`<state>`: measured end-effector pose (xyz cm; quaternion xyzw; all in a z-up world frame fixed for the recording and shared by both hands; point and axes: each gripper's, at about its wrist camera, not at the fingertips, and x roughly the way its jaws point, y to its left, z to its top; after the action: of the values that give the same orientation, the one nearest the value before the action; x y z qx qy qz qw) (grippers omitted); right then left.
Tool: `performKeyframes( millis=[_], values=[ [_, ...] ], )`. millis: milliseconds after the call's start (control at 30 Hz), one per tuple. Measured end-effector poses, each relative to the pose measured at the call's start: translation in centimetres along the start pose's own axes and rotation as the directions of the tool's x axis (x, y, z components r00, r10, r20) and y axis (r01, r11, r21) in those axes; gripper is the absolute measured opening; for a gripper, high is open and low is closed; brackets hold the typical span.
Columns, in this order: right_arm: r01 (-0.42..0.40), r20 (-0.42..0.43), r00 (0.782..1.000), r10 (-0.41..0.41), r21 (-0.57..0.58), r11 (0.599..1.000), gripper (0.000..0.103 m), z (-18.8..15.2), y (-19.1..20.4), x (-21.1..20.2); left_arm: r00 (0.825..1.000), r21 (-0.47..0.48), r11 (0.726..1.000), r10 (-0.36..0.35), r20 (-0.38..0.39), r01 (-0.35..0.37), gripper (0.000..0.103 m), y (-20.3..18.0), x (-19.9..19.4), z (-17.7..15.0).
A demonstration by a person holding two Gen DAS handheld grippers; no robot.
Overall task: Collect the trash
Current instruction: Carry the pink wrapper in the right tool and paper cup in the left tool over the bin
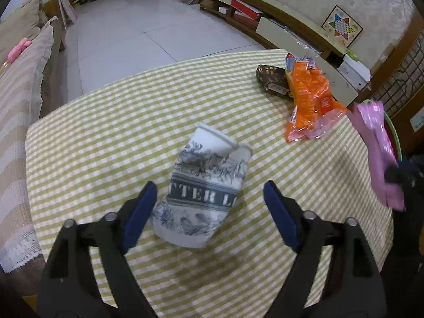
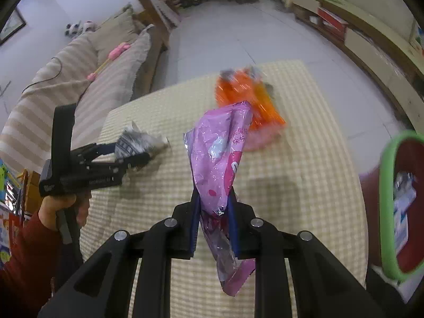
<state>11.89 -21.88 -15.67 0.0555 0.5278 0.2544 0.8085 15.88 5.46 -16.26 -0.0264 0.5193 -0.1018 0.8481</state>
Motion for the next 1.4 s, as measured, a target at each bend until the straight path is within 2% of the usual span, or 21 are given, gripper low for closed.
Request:
performKeyframes(
  millis=[33, 167, 267, 367, 667, 1000, 1400],
  values=[
    [-0.006, 0.0, 1.0, 0.006, 0.012, 1.0, 0.019, -0.4, -0.1, -0.4, 1.0, -0.011, 1.0, -0.004, -0.007, 0.004, 0.049, 0.0, 0.2, 0.1],
    [-0.015, 0.012, 1.0, 0.014, 0.027, 1.0, 0.019, -1.3, 0.2, -1.6, 1.0, -0.051, 0.999, -0.013, 0.016, 0.013, 0.036, 0.0, -0.3, -0.2],
    [-0.025, 0.029, 0.999, 0.024, 0.032, 0.999, 0.019, -2.2, 0.0, -2.8, 0.999, -0.085, 0.996, -0.001, 0.052, 0.006, 0.036, -0.2, -1.8, -0.7],
    [-0.02, 0.05, 0.999, 0.019, 0.024, 1.0, 0.019, -2.7, 0.5, -3.6, 0.994, -0.152, 0.988, -0.012, 0.106, 0.028, 0.036, -0.4, -4.1, -1.8],
    [-0.03, 0.12, 0.992, 0.029, 0.007, 1.0, 0.021, -4.8, 2.1, -6.0, 0.967, -0.277, 0.96, 0.032, 0.251, 0.04, 0.036, -2.8, -12.0, -5.2],
    [-0.045, 0.157, 0.987, 0.042, 0.014, 0.999, 0.021, -6.2, 1.7, -8.2, 0.948, -0.299, 0.954, 0.085, 0.308, 0.012, 0.036, -5.8, -16.7, -6.9],
    [-0.02, 0.2, 0.98, 0.005, 0.071, 0.997, 0.021, -7.3, -0.4, -10.3, 0.946, -0.274, 0.961, 0.063, 0.317, 0.027, 0.036, -8.4, -17.6, -6.9]
  ],
)
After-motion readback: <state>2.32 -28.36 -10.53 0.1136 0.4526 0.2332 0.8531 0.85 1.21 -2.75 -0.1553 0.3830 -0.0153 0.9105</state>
